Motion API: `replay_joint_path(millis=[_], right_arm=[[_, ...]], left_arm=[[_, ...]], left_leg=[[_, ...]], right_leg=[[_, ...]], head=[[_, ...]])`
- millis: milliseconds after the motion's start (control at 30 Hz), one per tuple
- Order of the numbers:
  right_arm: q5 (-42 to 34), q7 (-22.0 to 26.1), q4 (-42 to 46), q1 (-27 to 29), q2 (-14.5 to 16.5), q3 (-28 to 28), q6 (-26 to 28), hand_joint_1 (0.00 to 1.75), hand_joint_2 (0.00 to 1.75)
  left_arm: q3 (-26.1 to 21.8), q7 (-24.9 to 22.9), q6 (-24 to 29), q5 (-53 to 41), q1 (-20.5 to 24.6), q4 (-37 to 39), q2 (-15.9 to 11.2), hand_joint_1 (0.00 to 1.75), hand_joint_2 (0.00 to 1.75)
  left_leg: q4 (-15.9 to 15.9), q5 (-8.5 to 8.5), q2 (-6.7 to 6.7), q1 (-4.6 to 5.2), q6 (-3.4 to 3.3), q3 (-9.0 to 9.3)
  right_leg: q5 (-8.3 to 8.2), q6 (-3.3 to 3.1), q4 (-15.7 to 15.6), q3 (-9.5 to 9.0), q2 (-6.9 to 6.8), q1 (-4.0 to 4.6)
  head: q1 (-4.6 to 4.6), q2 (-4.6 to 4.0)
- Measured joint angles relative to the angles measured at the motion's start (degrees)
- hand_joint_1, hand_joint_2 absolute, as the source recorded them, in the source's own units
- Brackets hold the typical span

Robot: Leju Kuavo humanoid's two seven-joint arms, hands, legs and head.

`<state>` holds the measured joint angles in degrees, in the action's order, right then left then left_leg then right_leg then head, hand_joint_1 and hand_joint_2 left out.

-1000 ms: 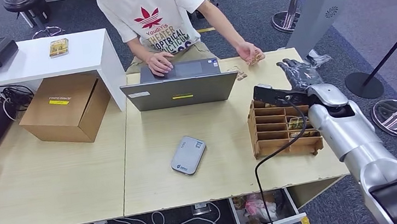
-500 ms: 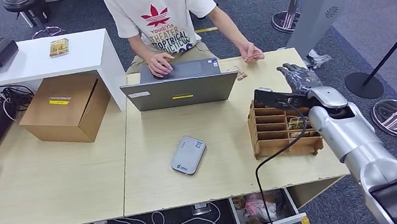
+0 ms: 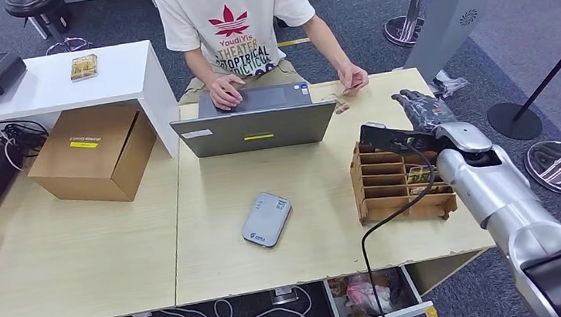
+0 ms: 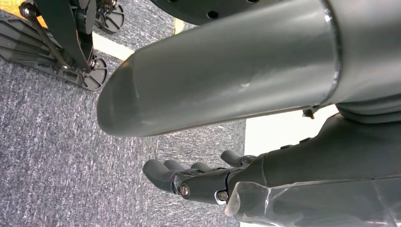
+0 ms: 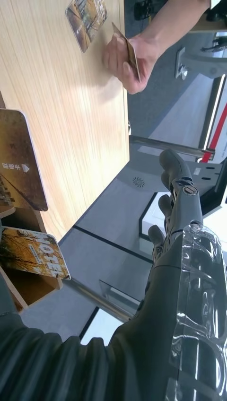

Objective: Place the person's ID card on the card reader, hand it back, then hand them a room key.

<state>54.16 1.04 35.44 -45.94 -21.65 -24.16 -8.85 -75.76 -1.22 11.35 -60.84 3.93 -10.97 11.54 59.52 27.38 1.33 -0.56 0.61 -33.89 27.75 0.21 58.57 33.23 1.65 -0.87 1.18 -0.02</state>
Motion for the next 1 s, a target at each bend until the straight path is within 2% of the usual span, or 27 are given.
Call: replay_joint_path(millis=[433,533,633,700,767,933,1000], right_arm=[[0.2,-0.4,-1.3,-0.9,0.7,-0.8,0.0,0.00,1.75],[0.5,-0.4,-1.7,-1.2,0.9,-1.0,0.2,0.14,1.75],[0.7,-0.4,-2.2,-1.4,1.1,-1.1,0.4,0.41,1.75],[0.8,-0.4,-2.6,-1.6,1.3,-1.1,0.4,0.94,1.75],[0.8,-0.3,-3.0,-1.7,1.4,-1.2,0.4,1.34,1.75],[0.8,-0.3,-3.6,-1.8,1.7,-1.2,0.4,1.67,1.75],[0.8,-0.3,-3.9,-1.8,1.8,-1.2,0.4,1.74,1.75]], left_arm=[[0.0,-0.4,0.1,0.0,0.0,0.0,0.0,0.00,0.00],[0.0,-0.5,0.1,0.0,0.0,0.0,0.0,0.00,0.00],[0.0,-0.6,0.1,0.0,0.0,0.0,0.0,0.00,0.00],[0.0,-0.6,0.1,0.0,0.1,0.0,0.0,0.00,0.00],[0.0,-0.6,0.1,0.0,0.1,0.0,0.0,0.00,0.00],[0.0,-0.6,0.2,0.0,0.1,0.0,0.0,0.00,0.00],[0.0,-0.6,0.2,0.0,0.1,0.0,0.0,0.00,0.00]], left_leg=[[0.0,0.00,0.01,0.00,0.00,-0.01],[0.0,0.00,0.01,0.00,0.00,-0.01],[0.0,0.00,0.01,0.00,0.00,-0.02],[0.0,0.00,0.01,0.00,0.00,-0.02],[0.0,0.00,0.01,0.00,0.00,-0.02],[0.0,0.00,0.01,0.00,0.00,-0.02],[0.0,0.00,0.01,0.00,0.00,-0.02]], right_leg=[[0.00,0.00,0.0,0.00,-0.01,0.00],[0.00,0.00,0.0,0.00,-0.01,0.00],[0.00,0.00,0.0,0.00,-0.01,0.00],[0.00,0.00,0.0,0.01,-0.01,0.00],[0.00,0.00,0.0,0.01,-0.01,0.00],[0.00,0.00,0.0,0.01,-0.01,0.00],[0.00,0.00,0.0,0.01,-0.01,0.00]], head=[[0.00,0.00],[0.00,0.00],[-0.01,0.00],[-0.01,0.00],[0.00,0.00],[-0.01,0.00],[0.00,0.00]])
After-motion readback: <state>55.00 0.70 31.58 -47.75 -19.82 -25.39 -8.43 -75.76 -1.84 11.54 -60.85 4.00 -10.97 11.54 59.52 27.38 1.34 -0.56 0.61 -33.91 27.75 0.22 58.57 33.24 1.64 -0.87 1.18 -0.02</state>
